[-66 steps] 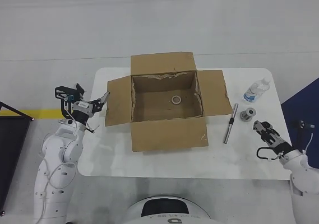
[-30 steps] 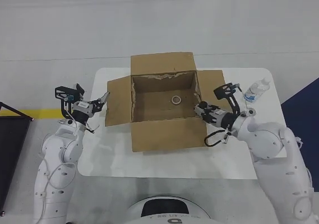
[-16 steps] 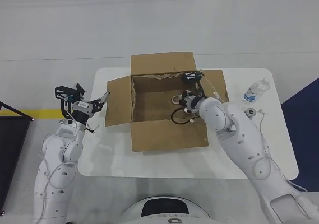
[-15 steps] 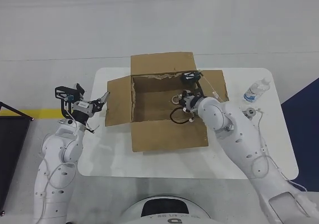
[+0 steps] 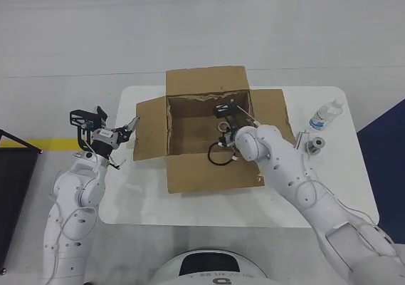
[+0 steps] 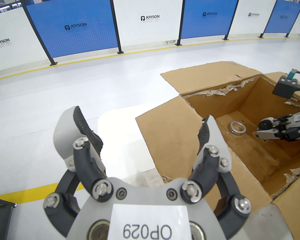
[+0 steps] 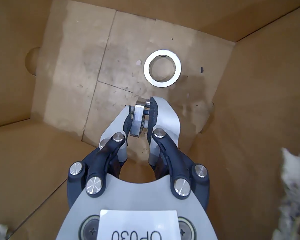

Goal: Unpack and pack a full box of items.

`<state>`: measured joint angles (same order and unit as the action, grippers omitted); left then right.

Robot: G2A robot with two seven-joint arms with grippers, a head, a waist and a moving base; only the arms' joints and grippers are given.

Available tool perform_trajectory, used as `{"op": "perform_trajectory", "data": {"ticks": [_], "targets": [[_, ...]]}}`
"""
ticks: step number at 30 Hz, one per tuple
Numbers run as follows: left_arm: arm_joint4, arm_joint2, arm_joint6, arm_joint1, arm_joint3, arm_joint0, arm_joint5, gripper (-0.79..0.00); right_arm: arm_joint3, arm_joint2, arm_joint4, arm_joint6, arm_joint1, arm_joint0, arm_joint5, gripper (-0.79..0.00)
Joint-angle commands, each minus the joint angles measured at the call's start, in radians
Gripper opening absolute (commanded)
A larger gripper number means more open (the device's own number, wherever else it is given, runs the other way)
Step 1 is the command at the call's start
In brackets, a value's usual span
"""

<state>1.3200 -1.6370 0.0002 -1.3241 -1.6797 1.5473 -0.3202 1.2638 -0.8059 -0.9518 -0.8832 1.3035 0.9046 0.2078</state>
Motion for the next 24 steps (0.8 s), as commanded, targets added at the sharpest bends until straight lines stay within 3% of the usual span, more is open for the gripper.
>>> {"op": "perform_trajectory", "data": {"ticks": [1,6,10,14,15,17,21,24], "targets": [[0.000,0.000,0.000,0.000,0.000,0.000,0.000,0.000,-0.017,0.014,-0.002,0.014,0.009,-0.010,0.012,-0.523],[0.000,0.000,0.000,0.000,0.000,0.000,0.000,0.000,0.009,-0.009,-0.007,0.040,0.010,-0.002,0.018,-0.465],[0.000,0.000,0.000,0.000,0.000,0.000,0.000,0.000,0.159,-0.106,0.018,0.058,-0.019,0.078,-0.036,-0.446],[0.000,0.000,0.000,0.000,0.000,0.000,0.000,0.000,0.416,-0.318,0.102,0.021,-0.077,0.253,-0.218,-0.400],[0.000,0.000,0.000,0.000,0.000,0.000,0.000,0.000,0.475,-0.382,0.125,0.013,-0.092,0.309,-0.269,-0.283],[0.000,0.000,0.000,0.000,0.000,0.000,0.000,0.000,0.576,-0.506,0.196,-0.004,-0.117,0.420,-0.395,-0.237],[0.000,0.000,0.000,0.000,0.000,0.000,0.000,0.000,0.694,-0.732,0.316,0.018,-0.150,0.620,-0.592,-0.175],[0.000,0.000,0.000,0.000,0.000,0.000,0.000,0.000,0.724,-0.883,0.360,0.103,-0.161,0.742,-0.654,-0.142]]}}
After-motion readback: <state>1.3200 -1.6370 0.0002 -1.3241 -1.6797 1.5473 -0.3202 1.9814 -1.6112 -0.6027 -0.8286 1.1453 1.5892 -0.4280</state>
